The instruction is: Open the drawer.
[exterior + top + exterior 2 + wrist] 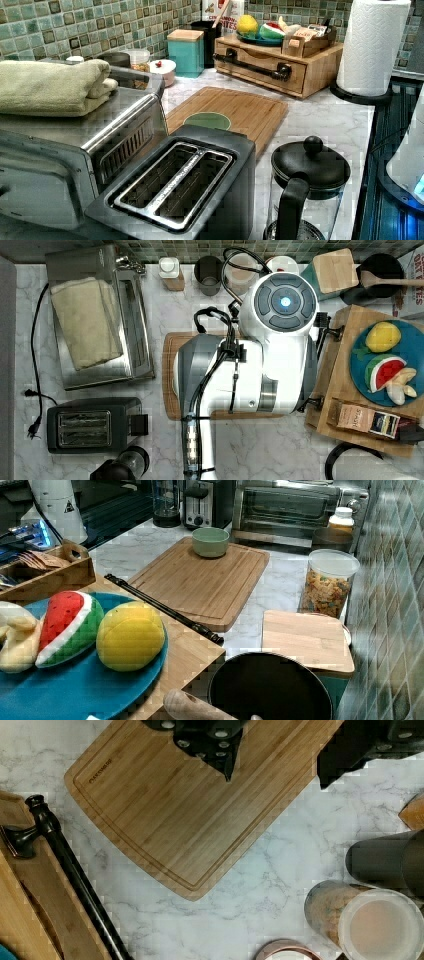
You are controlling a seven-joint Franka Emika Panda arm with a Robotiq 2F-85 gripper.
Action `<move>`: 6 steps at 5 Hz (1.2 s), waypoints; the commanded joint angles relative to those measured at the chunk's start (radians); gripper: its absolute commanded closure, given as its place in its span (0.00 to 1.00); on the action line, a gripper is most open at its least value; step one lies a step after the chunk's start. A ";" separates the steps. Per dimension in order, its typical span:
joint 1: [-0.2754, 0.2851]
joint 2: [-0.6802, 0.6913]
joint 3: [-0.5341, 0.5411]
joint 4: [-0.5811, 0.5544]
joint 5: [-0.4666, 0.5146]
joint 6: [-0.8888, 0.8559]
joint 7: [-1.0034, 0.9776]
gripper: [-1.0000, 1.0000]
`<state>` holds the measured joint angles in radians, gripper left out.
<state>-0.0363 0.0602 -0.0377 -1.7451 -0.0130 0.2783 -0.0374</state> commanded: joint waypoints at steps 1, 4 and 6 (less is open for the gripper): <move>-0.001 0.000 0.000 0.016 0.000 0.000 0.000 0.00; -0.060 -0.029 -0.048 -0.081 -0.056 0.085 -0.426 0.00; -0.097 0.040 -0.111 -0.039 -0.093 0.157 -0.601 0.00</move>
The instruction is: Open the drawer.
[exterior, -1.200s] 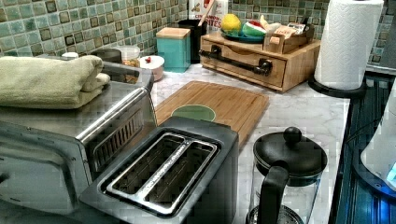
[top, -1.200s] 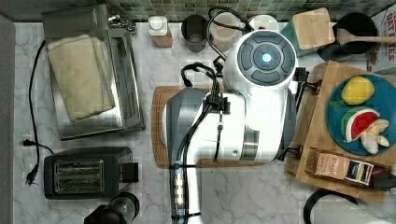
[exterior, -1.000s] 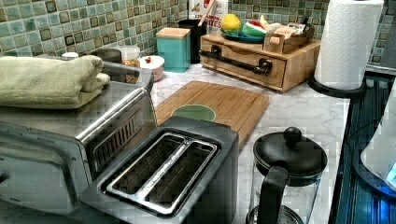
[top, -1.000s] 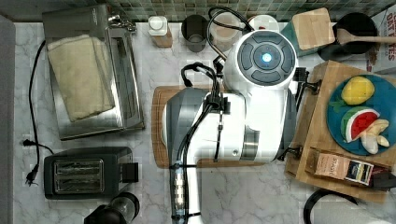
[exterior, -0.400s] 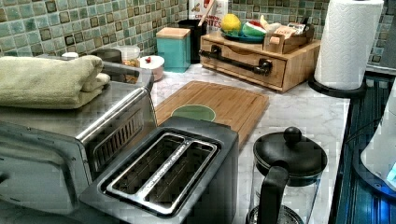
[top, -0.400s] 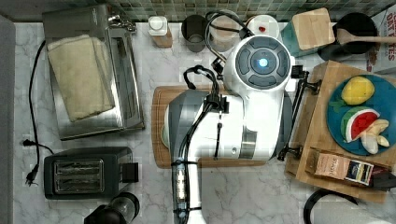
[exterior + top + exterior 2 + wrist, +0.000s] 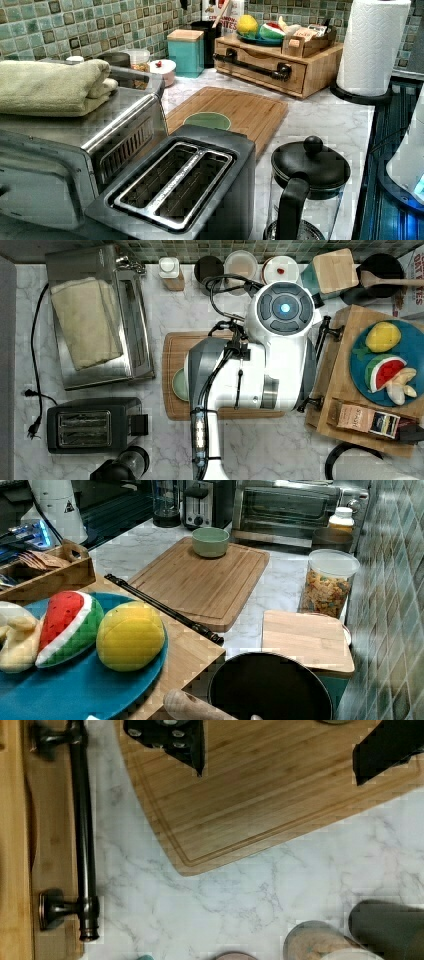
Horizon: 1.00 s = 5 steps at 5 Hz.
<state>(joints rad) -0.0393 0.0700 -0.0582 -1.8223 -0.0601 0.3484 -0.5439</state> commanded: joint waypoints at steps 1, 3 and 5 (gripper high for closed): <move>-0.112 0.032 -0.100 0.012 -0.081 0.136 -0.079 0.00; -0.140 0.060 -0.121 -0.024 -0.104 0.170 -0.047 0.00; -0.162 0.145 -0.130 0.014 -0.108 0.118 -0.059 0.00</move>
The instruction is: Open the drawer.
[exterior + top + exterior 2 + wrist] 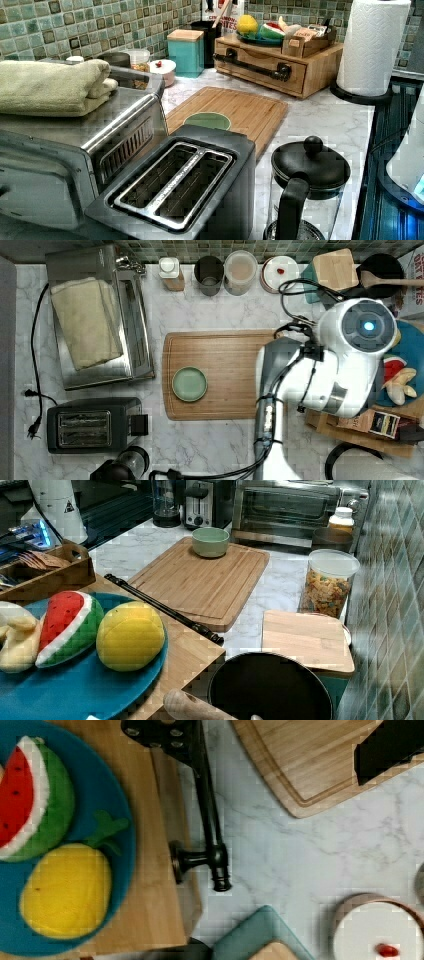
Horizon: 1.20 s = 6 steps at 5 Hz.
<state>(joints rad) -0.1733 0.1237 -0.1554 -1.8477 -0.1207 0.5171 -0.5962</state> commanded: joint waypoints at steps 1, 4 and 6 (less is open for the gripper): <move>-0.014 0.085 -0.045 0.023 -0.052 -0.047 0.009 0.00; 0.007 0.123 -0.042 0.020 -0.080 -0.041 -0.046 0.00; -0.018 0.151 -0.031 -0.040 -0.047 0.106 -0.105 0.00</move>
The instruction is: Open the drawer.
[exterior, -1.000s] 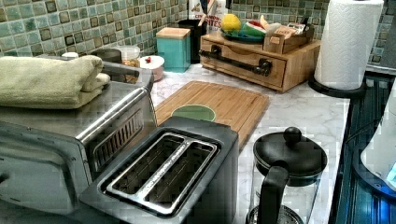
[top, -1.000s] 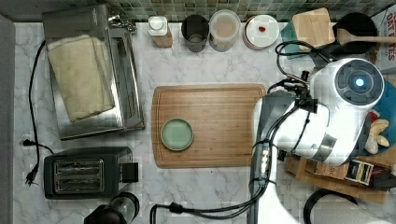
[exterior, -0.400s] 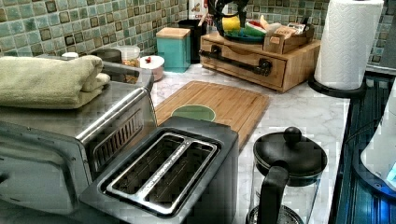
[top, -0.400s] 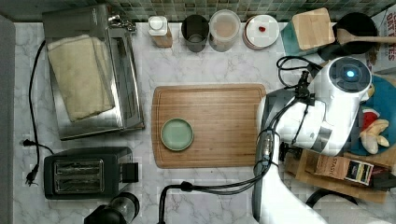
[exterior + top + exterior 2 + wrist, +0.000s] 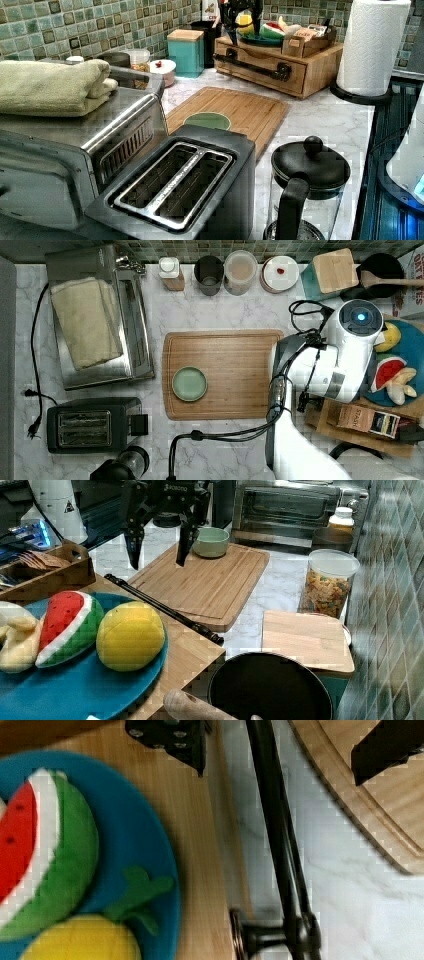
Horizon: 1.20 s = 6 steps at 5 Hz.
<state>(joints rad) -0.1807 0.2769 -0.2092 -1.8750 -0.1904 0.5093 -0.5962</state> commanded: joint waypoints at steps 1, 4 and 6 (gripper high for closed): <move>-0.012 0.020 0.026 -0.028 0.040 0.145 -0.111 0.00; 0.032 0.063 -0.033 -0.090 0.139 0.240 -0.175 0.00; -0.012 0.066 0.000 -0.122 0.111 0.239 -0.180 0.00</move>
<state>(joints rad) -0.1655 0.3118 -0.2045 -1.9434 -0.0693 0.7212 -0.6963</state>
